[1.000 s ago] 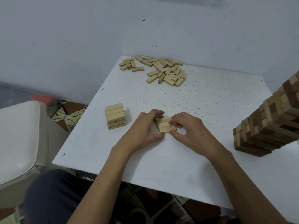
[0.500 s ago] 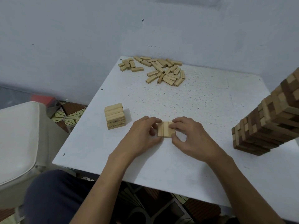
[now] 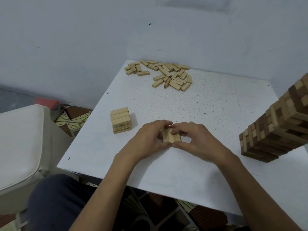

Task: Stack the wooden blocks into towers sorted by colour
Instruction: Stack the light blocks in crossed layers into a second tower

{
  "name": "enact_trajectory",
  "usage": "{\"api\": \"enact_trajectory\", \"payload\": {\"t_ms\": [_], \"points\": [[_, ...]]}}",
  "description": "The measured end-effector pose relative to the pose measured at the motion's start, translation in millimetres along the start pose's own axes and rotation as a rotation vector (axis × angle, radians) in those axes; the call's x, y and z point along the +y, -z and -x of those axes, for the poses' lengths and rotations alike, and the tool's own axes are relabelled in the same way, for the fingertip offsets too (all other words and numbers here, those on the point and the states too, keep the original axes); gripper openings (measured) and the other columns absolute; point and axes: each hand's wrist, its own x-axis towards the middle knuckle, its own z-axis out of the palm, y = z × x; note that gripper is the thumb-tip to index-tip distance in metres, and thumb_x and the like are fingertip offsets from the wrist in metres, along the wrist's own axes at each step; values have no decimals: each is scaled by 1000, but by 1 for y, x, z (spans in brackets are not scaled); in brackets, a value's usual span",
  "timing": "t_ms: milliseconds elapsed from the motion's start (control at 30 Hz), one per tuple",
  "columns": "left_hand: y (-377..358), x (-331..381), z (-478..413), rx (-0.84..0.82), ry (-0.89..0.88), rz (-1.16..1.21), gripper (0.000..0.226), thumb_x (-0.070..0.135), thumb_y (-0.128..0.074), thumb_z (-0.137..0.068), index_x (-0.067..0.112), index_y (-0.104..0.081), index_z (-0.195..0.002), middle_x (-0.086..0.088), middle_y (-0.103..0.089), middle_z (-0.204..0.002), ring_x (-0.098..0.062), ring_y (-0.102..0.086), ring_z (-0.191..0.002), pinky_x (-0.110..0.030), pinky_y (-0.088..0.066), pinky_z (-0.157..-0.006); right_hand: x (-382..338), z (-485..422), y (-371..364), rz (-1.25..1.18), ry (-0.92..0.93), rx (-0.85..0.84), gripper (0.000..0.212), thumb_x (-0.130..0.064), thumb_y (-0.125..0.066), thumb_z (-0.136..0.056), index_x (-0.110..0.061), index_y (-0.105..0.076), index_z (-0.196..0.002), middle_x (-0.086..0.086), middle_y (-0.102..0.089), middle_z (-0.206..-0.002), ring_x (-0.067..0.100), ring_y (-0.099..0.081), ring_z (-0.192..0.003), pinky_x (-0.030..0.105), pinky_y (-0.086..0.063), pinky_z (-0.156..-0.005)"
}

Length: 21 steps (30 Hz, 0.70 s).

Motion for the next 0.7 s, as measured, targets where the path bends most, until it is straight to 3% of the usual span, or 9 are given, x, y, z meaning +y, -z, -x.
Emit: {"api": "enact_trajectory", "payload": {"t_ms": [100,333,467,600,700], "points": [[4,1,9,-3,2,-11,61,31,-76,-81,27,-51,-136,10,-61,-123,0,-50,-83,-5,-38,-76,-4,0,-1,-46,11,-7,29,-29,-80,-79,-24,-71,-107,-17,-64,-117,1,-55,-100,28,-51,-89],[59,-1,45,136,23,-5,56,32,-78,-79,36,-54,-128,22,-60,-115,1,-56,-92,-13,-46,-80,-49,-28,3,-135,196,9,32,-34,-84,-74,-20,-74,-101,-13,-67,-114,5,-61,-92,21,-51,-81],[96,-19,50,196,52,-12,56,29,-80,-77,34,-56,-128,20,-63,-116,-2,-59,-89,-5,-40,-75,-78,-66,0,-134,267,-17,32,-32,-85,-74,-18,-73,-100,-10,-68,-111,6,-61,-91,24,-51,-80],[113,-45,47,253,115,-24,58,29,-81,-76,34,-56,-128,21,-65,-114,1,-54,-87,-2,-37,-72,-89,-101,-14,-99,243,-53,29,-34,-83,-75,-29,-70,-99,-14,-68,-111,6,-54,-89,27,-47,-77],[116,-60,44,262,143,-40,60,27,-81,-76,34,-54,-129,20,-65,-114,2,-52,-88,-2,-37,-74,-88,-118,-25,-80,220,-83,29,-36,-82,-76,-31,-69,-101,-15,-68,-111,3,-51,-90,19,-40,-73]]}}
